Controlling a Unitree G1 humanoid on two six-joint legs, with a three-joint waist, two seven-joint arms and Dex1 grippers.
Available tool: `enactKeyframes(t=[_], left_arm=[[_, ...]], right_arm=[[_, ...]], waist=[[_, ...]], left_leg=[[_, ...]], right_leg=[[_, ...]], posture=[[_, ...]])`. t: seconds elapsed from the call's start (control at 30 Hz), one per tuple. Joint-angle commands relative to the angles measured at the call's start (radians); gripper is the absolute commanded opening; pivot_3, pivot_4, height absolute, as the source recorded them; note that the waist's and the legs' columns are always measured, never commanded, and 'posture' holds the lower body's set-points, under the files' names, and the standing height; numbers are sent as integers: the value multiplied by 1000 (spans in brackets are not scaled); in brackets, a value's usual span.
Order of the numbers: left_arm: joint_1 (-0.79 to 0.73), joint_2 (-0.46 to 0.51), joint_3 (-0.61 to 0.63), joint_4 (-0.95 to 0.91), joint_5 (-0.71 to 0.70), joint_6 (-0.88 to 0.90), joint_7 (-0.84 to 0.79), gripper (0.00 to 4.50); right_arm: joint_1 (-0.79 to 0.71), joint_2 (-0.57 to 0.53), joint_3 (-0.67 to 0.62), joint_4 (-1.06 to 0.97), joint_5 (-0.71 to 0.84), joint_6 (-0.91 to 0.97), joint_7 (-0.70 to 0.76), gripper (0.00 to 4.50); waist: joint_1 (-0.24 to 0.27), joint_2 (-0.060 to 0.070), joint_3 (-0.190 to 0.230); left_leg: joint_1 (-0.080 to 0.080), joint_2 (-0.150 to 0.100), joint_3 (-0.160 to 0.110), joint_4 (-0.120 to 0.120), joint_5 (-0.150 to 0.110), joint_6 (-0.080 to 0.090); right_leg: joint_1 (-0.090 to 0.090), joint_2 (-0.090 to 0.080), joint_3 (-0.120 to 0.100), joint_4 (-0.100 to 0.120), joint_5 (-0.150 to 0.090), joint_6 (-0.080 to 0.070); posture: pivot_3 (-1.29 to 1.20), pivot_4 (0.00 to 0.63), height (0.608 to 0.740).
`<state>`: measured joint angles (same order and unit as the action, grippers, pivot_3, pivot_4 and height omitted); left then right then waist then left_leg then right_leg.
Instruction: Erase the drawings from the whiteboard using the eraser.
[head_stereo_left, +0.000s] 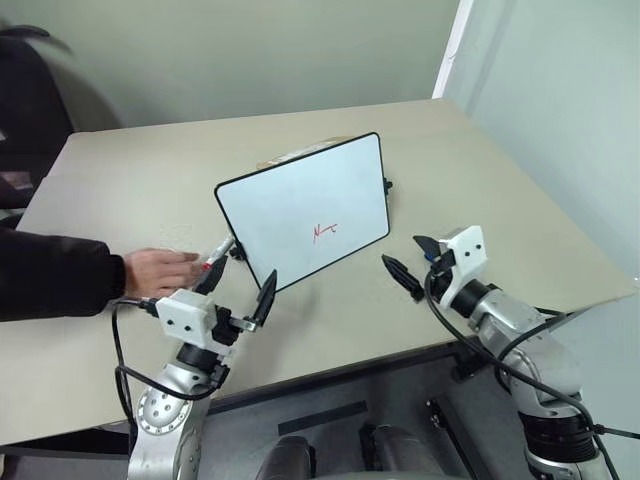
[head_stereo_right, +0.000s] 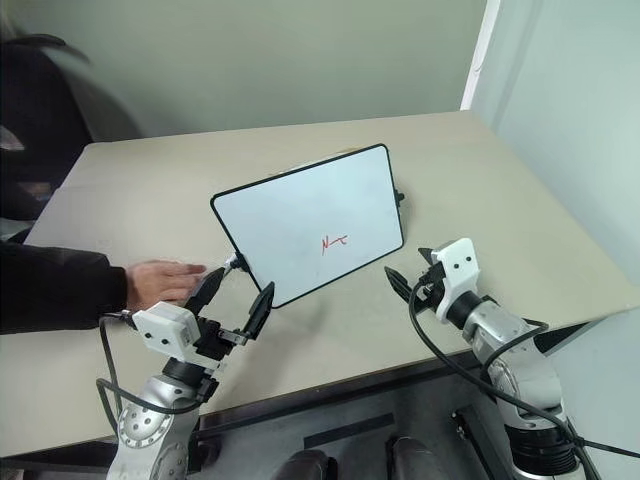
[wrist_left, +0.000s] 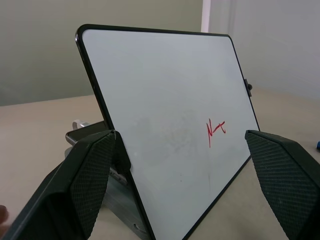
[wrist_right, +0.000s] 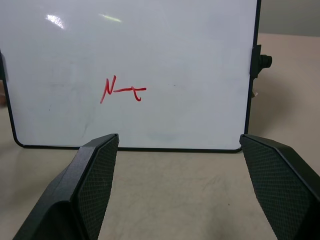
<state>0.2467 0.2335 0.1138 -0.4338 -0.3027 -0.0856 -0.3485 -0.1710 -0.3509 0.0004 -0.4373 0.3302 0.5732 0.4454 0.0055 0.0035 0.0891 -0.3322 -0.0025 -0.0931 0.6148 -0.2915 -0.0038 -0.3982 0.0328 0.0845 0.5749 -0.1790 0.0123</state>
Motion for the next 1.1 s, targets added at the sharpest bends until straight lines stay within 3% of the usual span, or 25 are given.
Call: enactKeyframes(t=[0.03,0.5,0.93,1.0,1.1], left_arm=[[-12,-8,-19,-32,19,-7,7,4500],[-42,-26,-93,-35,43,-10,1,4500],[-50,-33,-117,-28,70,-13,11,4500],[-48,-36,-127,-25,78,-15,12,4500],[-47,-34,-139,-16,98,-22,11,4500]], right_arm=[[-4,-11,-25,-28,12,-12,0,4092],[21,-24,-66,-80,29,25,-23,4092],[-54,-75,-99,-31,47,145,-25,4092],[-62,-86,-111,-18,53,162,-26,4455],[-91,-127,-104,23,45,231,-28,4479]], waist=[[0,0,0],[0,-1,0],[0,-1,0],[0,-1,0],[0,0,0]], left_leg=[[0,0,0,0,0,0],[0,0,0,0,0,0],[0,0,0,0,0,0],[0,0,0,0,0,0],[0,0,0,0,0,0]], right_leg=[[0,0,0,0,0,0],[0,0,0,0,0,0],[0,0,0,0,0,0],[0,0,0,0,0,0],[1,0,0,0,0,1]], posture=[[0,150,739],[0,150,739],[0,150,739],[0,150,739],[0,150,739]])
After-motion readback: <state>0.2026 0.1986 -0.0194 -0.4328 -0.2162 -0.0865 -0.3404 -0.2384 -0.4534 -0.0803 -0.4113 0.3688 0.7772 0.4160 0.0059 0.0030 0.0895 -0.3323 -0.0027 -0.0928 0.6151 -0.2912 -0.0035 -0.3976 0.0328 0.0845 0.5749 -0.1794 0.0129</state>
